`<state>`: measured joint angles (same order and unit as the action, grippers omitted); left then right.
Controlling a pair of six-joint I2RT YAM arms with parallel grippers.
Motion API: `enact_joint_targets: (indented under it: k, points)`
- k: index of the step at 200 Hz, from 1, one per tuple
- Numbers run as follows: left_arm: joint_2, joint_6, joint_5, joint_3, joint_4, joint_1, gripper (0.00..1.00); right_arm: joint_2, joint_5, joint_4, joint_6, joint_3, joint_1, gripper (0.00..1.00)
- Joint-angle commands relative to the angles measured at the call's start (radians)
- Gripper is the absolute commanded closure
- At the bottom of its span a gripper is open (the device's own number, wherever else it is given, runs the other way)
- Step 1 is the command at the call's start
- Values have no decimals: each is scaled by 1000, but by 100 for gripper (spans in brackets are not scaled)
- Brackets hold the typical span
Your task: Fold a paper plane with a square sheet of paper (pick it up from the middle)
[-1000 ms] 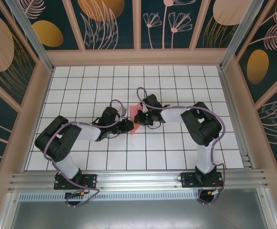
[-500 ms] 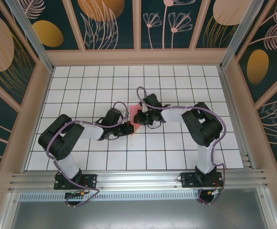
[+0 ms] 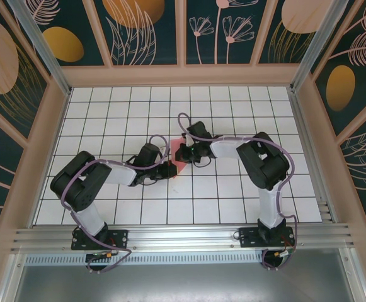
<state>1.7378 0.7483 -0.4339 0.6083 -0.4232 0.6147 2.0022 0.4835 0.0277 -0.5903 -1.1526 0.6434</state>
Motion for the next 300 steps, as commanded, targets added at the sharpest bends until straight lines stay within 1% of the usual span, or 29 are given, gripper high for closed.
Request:
enact_joint_targets:
  k: [1, 22, 37, 39, 43, 59, 85, 92, 100, 109, 118, 137, 150, 169, 194, 216, 229, 250, 275, 291, 300]
  points:
    - [31, -13, 57, -55, 130, -1, 100, 37, -50, 27, 33, -61, -51, 93]
    - [32, -15, 54, -60, 127, -1, 100, 64, -65, 36, 36, -101, -90, 93]
    - [31, -15, 52, -61, 122, -2, 100, 95, -81, 54, 41, -139, -91, 93]
    - [31, -15, 52, -61, 122, -2, 100, 99, -81, 57, 43, -144, -113, 93]
    - [30, -14, 53, -61, 121, -2, 100, 106, -84, 60, 43, -154, -124, 93]
    - [21, -16, 53, -59, 121, -2, 100, 128, -99, 80, 51, -189, -140, 93]
    - [-15, -15, 58, -41, 125, -3, 100, 93, -132, 112, 76, -213, -143, 91]
    - [-18, -13, 63, -30, 128, -3, 96, 71, -138, 111, 78, -205, -143, 90]
    - [-66, -8, 68, -19, 125, -1, 92, 33, -154, 109, 78, -186, -140, 87]
    - [-95, 2, 78, -5, 120, -3, 87, -11, -169, 100, 74, -152, -137, 82]
    - [-124, 15, 95, 3, 112, -3, 78, -59, -182, 82, 65, -111, -133, 77]
    - [-187, 51, 140, 1, 74, -9, 64, -159, -218, 44, 32, -5, -114, 63]
    - [-224, 74, 162, -18, 42, -17, 53, -217, -251, 15, 12, 64, -102, 56]
    - [-271, 81, 201, -47, 39, -37, 41, -281, -295, -19, -21, 145, -47, 43]
    - [-340, 73, 252, -103, 40, -66, 21, -321, -319, -72, -66, 214, -4, 35]
    - [-398, 61, 305, -141, 53, -81, 7, -299, -301, -98, -110, 221, 14, 33]
    - [-430, 56, 319, -164, 47, -86, 2, -275, -268, -123, -129, 220, 15, 33]
    - [-452, 59, 325, -188, 29, -96, 1, -240, -232, -146, -148, 212, 16, 34]
    - [-419, 89, 301, -185, 10, -102, 1, -201, -192, -167, -158, 200, 19, 39]
    - [-382, 108, 264, -180, -15, -107, 2, -175, -174, -176, -161, 185, 18, 44]
    - [-362, 121, 243, -180, -37, -109, 2, -162, -159, -187, -159, 179, 17, 48]
